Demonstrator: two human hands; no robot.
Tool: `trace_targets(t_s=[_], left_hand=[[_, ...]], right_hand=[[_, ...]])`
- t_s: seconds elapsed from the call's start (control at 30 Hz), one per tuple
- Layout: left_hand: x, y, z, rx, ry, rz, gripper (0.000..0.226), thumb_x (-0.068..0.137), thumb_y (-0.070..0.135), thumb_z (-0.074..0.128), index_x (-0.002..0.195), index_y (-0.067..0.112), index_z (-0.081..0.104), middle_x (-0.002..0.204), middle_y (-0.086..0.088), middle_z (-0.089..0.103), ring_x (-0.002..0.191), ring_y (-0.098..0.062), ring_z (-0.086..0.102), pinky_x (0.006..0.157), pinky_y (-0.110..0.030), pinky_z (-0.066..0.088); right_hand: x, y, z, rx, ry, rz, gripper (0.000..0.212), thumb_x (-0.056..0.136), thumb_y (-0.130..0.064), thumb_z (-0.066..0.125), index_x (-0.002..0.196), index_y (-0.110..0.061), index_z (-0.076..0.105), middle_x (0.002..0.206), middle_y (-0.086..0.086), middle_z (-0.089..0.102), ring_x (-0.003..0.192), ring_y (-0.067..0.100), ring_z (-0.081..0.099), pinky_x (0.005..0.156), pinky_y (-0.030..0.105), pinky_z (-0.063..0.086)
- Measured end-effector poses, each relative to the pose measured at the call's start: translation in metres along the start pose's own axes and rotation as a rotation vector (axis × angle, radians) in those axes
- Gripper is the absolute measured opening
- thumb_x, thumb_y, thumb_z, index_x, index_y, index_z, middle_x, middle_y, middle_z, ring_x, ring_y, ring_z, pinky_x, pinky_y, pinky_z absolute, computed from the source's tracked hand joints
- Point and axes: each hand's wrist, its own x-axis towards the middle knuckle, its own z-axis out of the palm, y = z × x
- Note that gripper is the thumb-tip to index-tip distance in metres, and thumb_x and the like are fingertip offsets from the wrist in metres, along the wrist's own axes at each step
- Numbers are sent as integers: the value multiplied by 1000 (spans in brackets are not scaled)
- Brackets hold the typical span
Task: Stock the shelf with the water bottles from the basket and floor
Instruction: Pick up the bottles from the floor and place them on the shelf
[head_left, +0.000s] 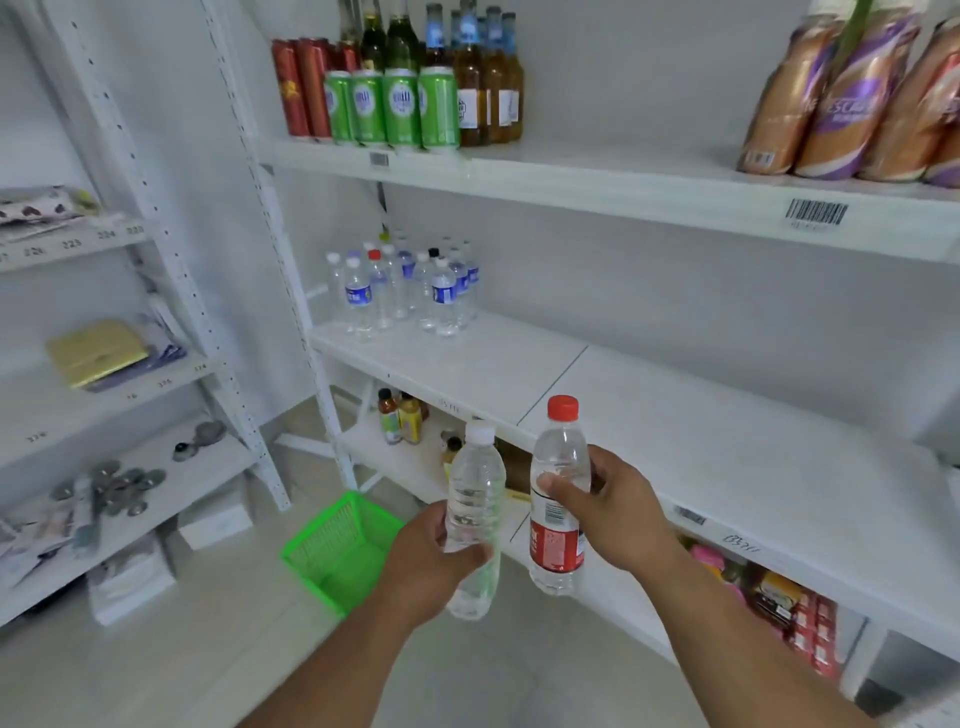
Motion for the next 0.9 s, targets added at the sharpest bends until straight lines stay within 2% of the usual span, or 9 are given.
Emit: trace_targets(t_s=[0.23,0.4,0.5,0.73,0.9], left_hand=[[-24,16,-28,-21,119,5,36,75,13,82,102,30,67,92,25,74,82,7,68,63,-2,45],[-26,13,-59,-25,167,11,35,74,14,83,95,36,64,88,30,71,80,10,66,62,-3,45],[-18,7,-83,-38,173,23,35,75,17,83,94,38,62,87,34,69,80,13,65,59,1,43],[17,-21,-168,-86,138,59,37,76,13,82,97,38,64,90,29,72,83,10,67,62,-1,45],[49,-41,-228,-116,100,54,36,75,14,82,97,36,65,91,24,74,84,7,68,64,-3,46]], right_hand=[[2,-35,21,22,-32,-47,25,79,-62,66,98,-47,61,91,-24,69,80,-2,67,64,20,50],[5,-57,46,29,-58,-68,22,79,-59,69,97,-47,62,92,-22,70,80,-1,68,69,26,55],[13,-73,66,28,-65,-78,21,79,-58,70,96,-47,63,91,-22,71,80,-3,67,68,23,53],[43,-118,140,36,-16,-82,26,79,-56,72,100,-42,67,90,-21,72,79,-7,67,67,21,51],[65,-149,196,61,11,-75,23,80,-51,73,99,-38,69,89,-18,73,77,-4,68,67,24,52]])
